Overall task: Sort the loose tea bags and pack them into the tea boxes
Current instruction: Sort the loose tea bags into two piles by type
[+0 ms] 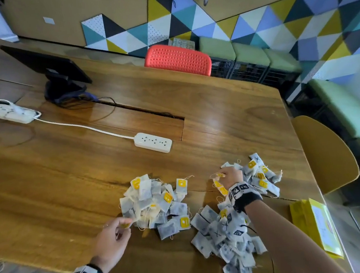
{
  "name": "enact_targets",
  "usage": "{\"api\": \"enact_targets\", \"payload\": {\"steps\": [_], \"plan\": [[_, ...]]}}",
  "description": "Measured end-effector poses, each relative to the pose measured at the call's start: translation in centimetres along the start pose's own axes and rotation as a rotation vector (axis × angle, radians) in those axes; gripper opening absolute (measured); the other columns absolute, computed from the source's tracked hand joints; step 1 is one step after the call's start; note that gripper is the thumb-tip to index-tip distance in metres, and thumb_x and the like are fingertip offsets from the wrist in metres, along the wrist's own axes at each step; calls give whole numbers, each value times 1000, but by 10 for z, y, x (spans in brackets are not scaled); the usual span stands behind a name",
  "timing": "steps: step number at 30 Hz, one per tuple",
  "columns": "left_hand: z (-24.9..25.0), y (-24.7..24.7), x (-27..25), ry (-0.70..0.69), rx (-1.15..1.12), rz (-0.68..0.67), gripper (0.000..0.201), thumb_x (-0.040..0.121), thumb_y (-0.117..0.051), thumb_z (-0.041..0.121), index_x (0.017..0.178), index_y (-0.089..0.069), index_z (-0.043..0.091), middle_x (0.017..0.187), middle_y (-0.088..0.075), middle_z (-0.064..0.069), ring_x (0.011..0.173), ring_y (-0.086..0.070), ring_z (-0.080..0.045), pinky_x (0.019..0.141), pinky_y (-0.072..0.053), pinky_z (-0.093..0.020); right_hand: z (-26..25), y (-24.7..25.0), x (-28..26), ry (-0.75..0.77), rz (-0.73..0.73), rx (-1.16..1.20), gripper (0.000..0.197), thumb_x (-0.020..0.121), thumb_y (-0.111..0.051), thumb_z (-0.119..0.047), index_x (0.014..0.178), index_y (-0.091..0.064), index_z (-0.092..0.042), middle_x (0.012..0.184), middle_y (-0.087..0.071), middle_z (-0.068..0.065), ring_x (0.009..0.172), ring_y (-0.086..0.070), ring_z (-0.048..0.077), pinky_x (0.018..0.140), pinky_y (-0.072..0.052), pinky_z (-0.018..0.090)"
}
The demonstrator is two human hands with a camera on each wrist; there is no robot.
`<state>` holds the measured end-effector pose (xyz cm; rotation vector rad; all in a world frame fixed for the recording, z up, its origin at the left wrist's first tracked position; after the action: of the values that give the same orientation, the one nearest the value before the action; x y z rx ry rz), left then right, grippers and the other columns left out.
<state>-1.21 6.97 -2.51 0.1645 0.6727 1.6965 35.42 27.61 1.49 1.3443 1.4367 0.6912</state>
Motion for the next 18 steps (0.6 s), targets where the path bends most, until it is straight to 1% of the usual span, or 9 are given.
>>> {"api": "enact_targets", "payload": {"steps": [4,6,7,9,10,12,14,16,18], "plan": [[54,-9,-9,-244,45,34,33,83,-64,-2,89,-63,31,99,-60,11,88,-57,0,71,-42,-5,46,19,-25,-225,65,437,31,82,-71,-24,110,-69,-11,100,-70,10,97,-65,30,86,-53,37],[76,-27,-16,-324,45,-23,30,83,-64,-2,88,-65,27,96,-62,14,88,-57,2,70,-41,-5,69,17,-40,-319,81,791,30,82,-71,-16,110,-68,-5,95,-70,12,90,-66,29,86,-56,45],[85,-40,-20,-349,42,-84,29,84,-63,-1,88,-65,27,92,-62,17,88,-57,2,70,-42,-6,77,13,-50,-364,62,1001,24,84,-70,-10,107,-67,-5,97,-69,13,89,-65,29,85,-56,45],[97,-75,-31,-369,55,-272,28,88,-62,2,88,-64,30,88,-62,20,85,-57,3,67,-43,-7,84,7,-72,-418,18,1367,13,88,-64,-3,100,-63,-6,103,-65,15,94,-63,31,87,-54,43],[99,-94,-37,-361,82,-386,27,90,-60,5,90,-63,32,88,-61,21,85,-56,4,67,-44,-8,88,5,-84,-438,1,1463,12,89,-62,-3,101,-59,-5,103,-62,14,93,-61,30,86,-54,42],[96,-128,-46,-322,143,-550,24,93,-56,10,101,-60,32,95,-59,20,90,-56,6,73,-47,-10,94,-5,-106,-477,-66,1587,27,86,-66,-7,110,-53,-5,105,-59,15,87,-61,28,75,-56,37],[90,-151,-50,-268,168,-615,30,93,-55,13,116,-52,32,111,-55,14,95,-58,3,82,-49,-12,91,-18,-127,-521,-210,1735,46,74,-77,-12,112,-53,-3,109,-61,25,79,-65,29,60,-56,30],[87,-168,-52,-225,177,-616,42,93,-56,15,132,-44,27,119,-50,11,102,-56,-1,87,-49,-14,89,-20,-144,-523,-306,1778,39,84,-64,-12,120,-53,-1,105,-64,28,75,-65,28,54,-54,25],[90,-183,-53,-218,185,-605,54,93,-56,17,143,-35,20,127,-47,6,108,-54,-4,90,-49,-16,90,-19,-152,-499,-338,1779,35,95,-50,-11,128,-51,2,106,-65,27,74,-67,27,52,-55,24]]}}
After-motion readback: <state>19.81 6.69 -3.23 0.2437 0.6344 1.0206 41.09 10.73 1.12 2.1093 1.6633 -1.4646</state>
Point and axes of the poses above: each hand's wrist, its own x-axis towards the middle knuckle, its own y-axis out of the back of the hand, z = x × y, the point moved 9 cm from there along x, towards the middle knuckle
